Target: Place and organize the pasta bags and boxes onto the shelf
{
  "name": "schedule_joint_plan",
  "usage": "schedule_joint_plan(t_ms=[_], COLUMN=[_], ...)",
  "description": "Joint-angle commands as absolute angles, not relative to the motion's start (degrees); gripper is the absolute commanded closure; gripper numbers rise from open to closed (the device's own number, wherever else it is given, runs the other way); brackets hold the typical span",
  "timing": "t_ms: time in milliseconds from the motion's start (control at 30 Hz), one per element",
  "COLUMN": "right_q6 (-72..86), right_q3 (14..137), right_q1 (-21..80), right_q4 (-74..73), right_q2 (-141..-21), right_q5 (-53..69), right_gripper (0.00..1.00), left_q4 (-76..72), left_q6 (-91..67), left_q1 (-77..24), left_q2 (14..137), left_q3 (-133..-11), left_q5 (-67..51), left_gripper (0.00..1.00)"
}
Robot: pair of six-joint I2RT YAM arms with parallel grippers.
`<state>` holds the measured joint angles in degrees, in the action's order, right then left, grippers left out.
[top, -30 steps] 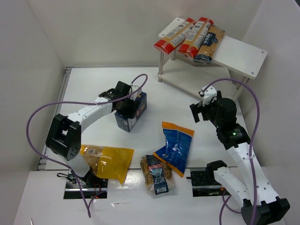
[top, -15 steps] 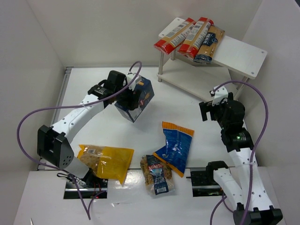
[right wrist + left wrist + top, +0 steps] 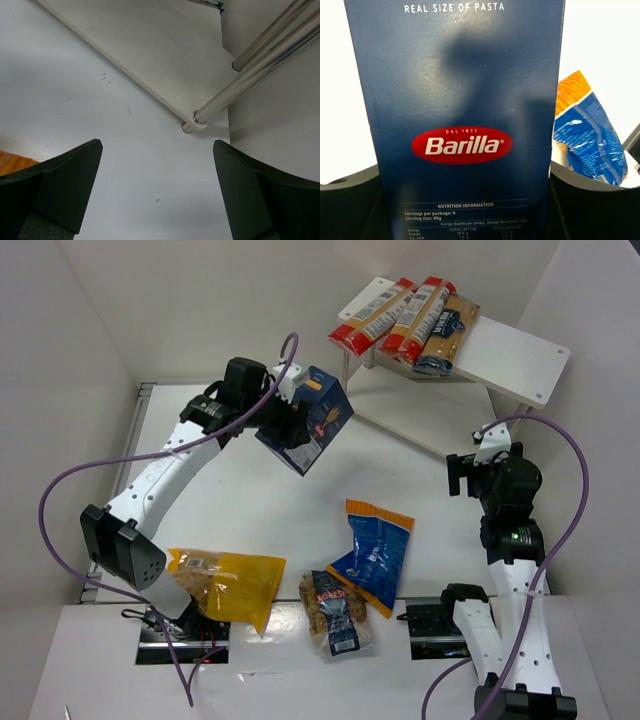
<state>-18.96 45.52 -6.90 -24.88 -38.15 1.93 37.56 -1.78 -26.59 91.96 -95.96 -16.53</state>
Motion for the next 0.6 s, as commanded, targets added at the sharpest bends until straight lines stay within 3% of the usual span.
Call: schedule_joint_plan(t_ms=[0, 300, 567], right_q6=[-18.98, -18.98, -20.03], right_q3=[45.44, 45.44, 44.92], right_q1=[-7.82, -7.82, -7.82], right_q4=[-23.29, -23.29, -23.29], right_q2=[-37.44, -37.97, -38.5], right_q5=[4.04, 4.04, 4.04], right_gripper=[0.0, 0.0, 0.0], left_q4=[33.22, 13.21, 2.47], left_q6=[-1.76, -7.11, -8.87], left_q1=[-26.98, -27.59, -28.21], left_q2=[88.6, 86.49, 90.08], left_q3=[-99.84, -81.68, -77.61], left_q5=[-21.27, -11.79, -3.08], left_gripper=[0.9, 0.91, 0.99])
